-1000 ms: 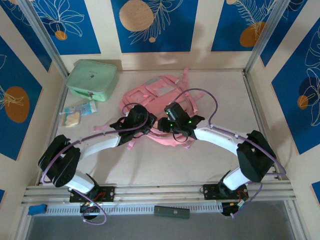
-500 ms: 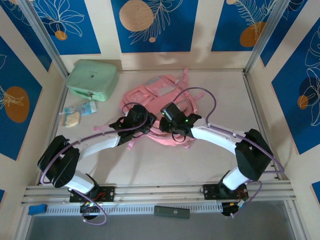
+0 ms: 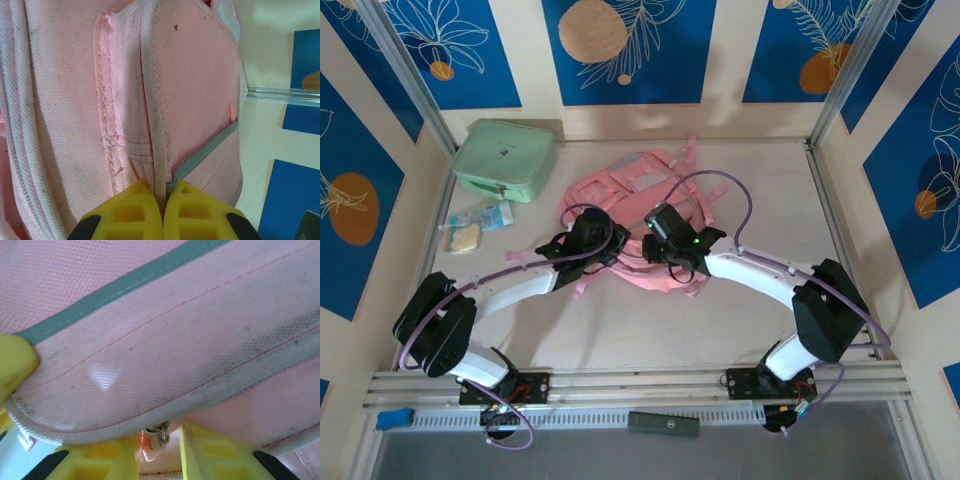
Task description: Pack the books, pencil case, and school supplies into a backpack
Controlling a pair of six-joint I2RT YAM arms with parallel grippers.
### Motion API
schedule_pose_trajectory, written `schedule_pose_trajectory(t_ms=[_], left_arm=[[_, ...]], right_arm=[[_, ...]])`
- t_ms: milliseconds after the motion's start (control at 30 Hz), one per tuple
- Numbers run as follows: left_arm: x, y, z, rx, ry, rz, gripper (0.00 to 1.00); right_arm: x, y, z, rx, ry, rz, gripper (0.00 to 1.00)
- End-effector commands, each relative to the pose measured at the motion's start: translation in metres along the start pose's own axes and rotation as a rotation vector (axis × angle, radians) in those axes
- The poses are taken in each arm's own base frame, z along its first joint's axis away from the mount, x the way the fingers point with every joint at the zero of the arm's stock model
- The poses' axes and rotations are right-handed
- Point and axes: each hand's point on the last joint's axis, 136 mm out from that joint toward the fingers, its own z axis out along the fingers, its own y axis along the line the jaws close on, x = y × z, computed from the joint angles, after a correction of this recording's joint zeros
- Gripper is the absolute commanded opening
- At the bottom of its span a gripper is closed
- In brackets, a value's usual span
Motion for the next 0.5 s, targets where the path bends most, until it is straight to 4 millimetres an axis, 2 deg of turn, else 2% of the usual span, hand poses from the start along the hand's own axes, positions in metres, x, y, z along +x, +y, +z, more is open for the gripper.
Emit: schedule_pose_trajectory(t_ms=[0,133,267,467], left_arm=[[-0.0082,-0.0469,-0.0183,0.129,-0.022,0.013,0.0],[-0.008,-0.0484,-0.0186,0.133,-0.021,0.013,0.0],[-0.0069,-0.049,-0.0175,0.137,-0.015,0.012,0.0],[-0.0078,-0.043,-0.0187,0.133,-0.017,0.009,0.0]], right_arm=[[-0.0225,0.0134,0.0052,-0.062,-0.076,-0.062,0.27],[-0.0278,0.0179,0.0071,-0.083,-0.1,-0.105,0.27],[-0.0286,0.0164,0.0118,-0.081,-0.096,-0.131,0.21],[-0.029,0.0105,0.0046,-0.053,-0.114,-0.182,0.13]])
